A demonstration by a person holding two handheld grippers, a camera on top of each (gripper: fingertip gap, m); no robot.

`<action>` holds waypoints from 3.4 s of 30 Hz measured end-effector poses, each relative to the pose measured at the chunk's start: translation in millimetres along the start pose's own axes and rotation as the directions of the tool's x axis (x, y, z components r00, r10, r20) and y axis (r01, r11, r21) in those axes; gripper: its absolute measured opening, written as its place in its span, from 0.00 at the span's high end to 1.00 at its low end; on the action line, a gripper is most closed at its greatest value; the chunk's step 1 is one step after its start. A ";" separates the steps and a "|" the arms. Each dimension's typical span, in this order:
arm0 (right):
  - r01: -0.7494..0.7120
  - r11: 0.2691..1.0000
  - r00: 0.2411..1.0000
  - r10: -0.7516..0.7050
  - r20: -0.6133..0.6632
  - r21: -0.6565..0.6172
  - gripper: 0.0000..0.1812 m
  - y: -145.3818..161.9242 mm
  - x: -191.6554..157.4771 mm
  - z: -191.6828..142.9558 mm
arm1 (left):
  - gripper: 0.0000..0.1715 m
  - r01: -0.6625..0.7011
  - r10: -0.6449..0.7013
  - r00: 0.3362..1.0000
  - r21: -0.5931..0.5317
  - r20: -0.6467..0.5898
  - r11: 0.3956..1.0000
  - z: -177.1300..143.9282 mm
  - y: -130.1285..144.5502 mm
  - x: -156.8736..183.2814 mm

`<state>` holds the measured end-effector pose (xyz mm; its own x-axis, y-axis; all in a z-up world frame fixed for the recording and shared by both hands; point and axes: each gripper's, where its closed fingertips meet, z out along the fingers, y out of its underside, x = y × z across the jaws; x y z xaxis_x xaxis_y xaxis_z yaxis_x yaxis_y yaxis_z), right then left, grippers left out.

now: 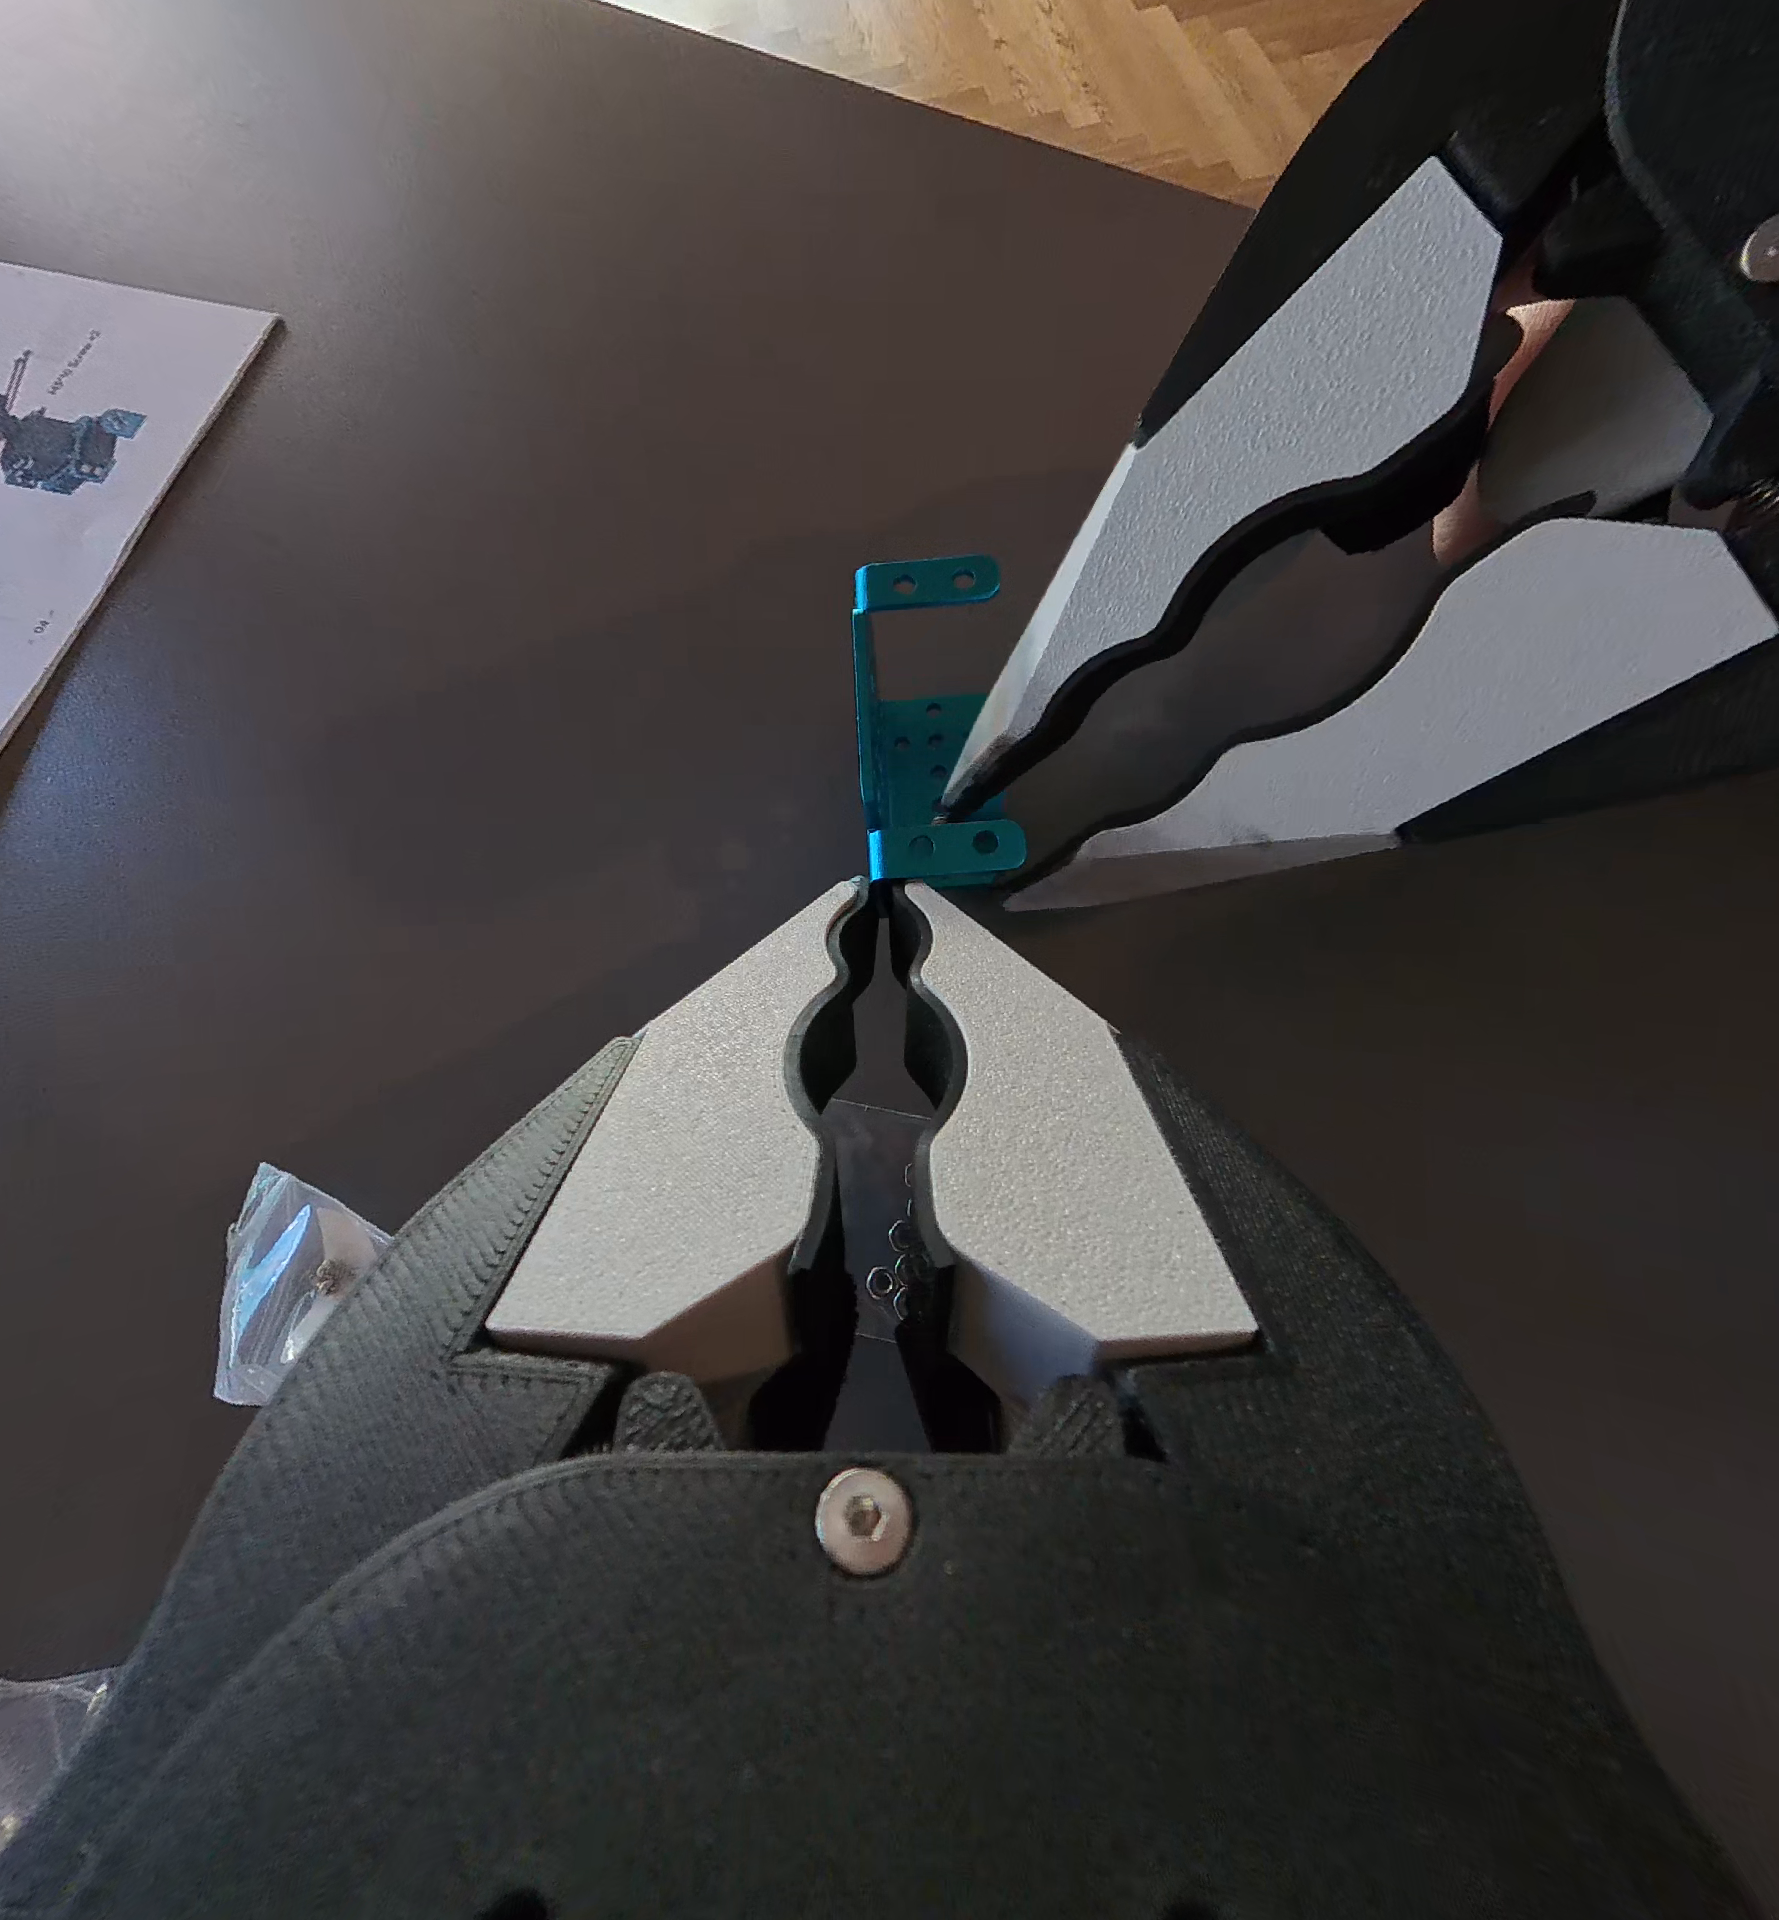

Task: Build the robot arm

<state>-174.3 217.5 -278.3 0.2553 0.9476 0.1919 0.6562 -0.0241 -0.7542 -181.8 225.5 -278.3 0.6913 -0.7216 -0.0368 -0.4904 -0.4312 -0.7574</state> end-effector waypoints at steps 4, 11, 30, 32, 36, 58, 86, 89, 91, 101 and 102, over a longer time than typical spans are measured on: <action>0.001 1.000 1.000 -0.001 -0.007 0.006 0.91 -1.1 0.8 -1.0 | 0.99 0.001 -0.001 1.000 0.000 -0.001 1.000 0.0 0.1 0.2; -0.002 1.000 1.000 0.002 0.001 -0.016 0.87 2.5 1.3 3.3 | 0.99 0.001 -0.001 1.000 0.000 -0.002 1.000 0.1 0.0 0.4; 0.022 0.999 1.000 -0.022 0.004 -0.033 0.88 2.1 -0.6 3.3 | 0.99 0.005 -0.005 1.000 0.002 -0.006 1.000 0.1 0.1 0.6; 0.023 0.999 1.000 -0.023 0.001 -0.040 0.88 2.7 -1.1 1.7 | 0.99 0.005 -0.005 1.000 0.002 -0.007 1.000 0.1 0.0 0.6; 0.016 0.999 1.000 -0.016 0.010 -0.034 0.91 2.5 -2.1 -2.4 | 1.00 0.004 -0.004 1.000 0.002 -0.008 1.000 0.2 -0.1 0.6; 0.048 0.997 0.999 -0.048 0.004 -0.058 0.86 4.5 -2.2 1.5 | 0.99 -0.001 0.001 1.000 0.000 -0.004 1.000 0.0 0.5 0.1; 0.016 0.999 1.000 -0.016 0.002 -0.042 0.91 -1.6 -1.2 -4.4 | 0.99 -0.010 0.010 1.000 -0.003 0.005 1.000 -0.3 1.3 -2.8; 0.022 0.998 1.000 -0.022 -0.007 -0.054 0.86 0.1 4.8 2.6 | 0.99 -0.013 0.013 1.000 -0.003 0.009 1.000 -0.3 1.2 -3.5; 0.029 0.997 1.000 -0.029 0.004 -0.069 0.86 2.0 3.0 5.4 | 0.99 -0.016 0.016 1.000 -0.004 0.013 1.000 -0.4 1.3 -4.3; 0.031 0.996 0.999 -0.033 -0.023 -0.082 0.91 3.1 2.3 4.3 | 0.99 -0.011 0.011 1.000 -0.004 0.004 1.000 -0.3 1.3 -4.0; 0.023 0.997 0.999 -0.025 -0.027 -0.079 0.91 3.1 2.1 4.1 | 0.99 -0.012 0.012 1.000 -0.004 0.003 1.000 -0.2 1.3 -3.8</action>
<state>-174.7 220.8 -282.9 0.2578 0.9389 0.2281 0.7162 -0.0272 -0.6974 -185.1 227.5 -279.0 0.6869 -0.7251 -0.0481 -0.5009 -0.4245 -0.7542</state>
